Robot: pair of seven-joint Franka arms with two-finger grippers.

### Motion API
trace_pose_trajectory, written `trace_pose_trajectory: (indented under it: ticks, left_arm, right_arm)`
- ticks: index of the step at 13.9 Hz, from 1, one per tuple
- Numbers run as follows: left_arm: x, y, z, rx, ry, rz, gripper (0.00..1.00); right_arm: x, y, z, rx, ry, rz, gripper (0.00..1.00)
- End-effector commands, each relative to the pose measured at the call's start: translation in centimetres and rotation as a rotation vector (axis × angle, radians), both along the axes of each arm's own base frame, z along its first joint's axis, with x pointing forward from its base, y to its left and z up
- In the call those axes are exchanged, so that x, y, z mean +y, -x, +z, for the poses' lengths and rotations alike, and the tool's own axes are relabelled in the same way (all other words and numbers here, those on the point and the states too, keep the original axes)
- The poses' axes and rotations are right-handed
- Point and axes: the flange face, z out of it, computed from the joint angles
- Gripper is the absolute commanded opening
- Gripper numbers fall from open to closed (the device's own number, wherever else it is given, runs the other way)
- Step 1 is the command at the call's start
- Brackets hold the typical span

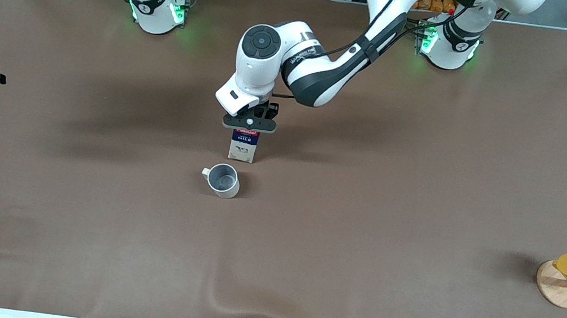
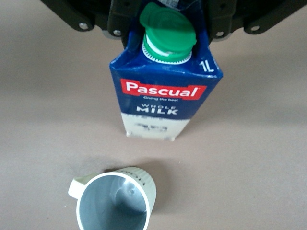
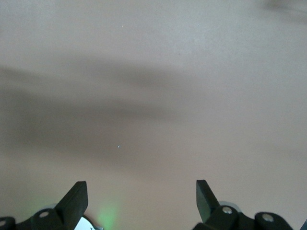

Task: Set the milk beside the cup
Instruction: 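Lower the milk carton beside the mug with the left gripper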

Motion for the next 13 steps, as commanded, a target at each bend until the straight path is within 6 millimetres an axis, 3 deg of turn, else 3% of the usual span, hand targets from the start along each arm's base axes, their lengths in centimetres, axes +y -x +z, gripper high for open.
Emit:
trace_pose_trajectory:
  ticks: [1,5,10,13]
  left_arm:
    - [-0.6,-0.6,0.2,-0.032,0.018,0.027,0.65]
    - [-0.4,-0.8,0.1,-0.033,0.016,0.045,0.69]
    - [-0.7,-1.1,0.2,-0.046,0.051,0.101,0.69]
    - [-1.6,0.0,0.4,-0.05,0.057,0.087,0.7]
  right_arm:
    - [-0.7,-0.4,2.1,-0.046,0.016,-0.02,1.0]
    - [-2.7,-0.9,2.9,-0.103,0.041,-0.049,1.0]
    - [-6.3,0.5,2.7,-0.103,0.045,-0.115,1.0]
    - [-6.3,1.1,3.6,-0.105,0.042,-0.117,1.0]
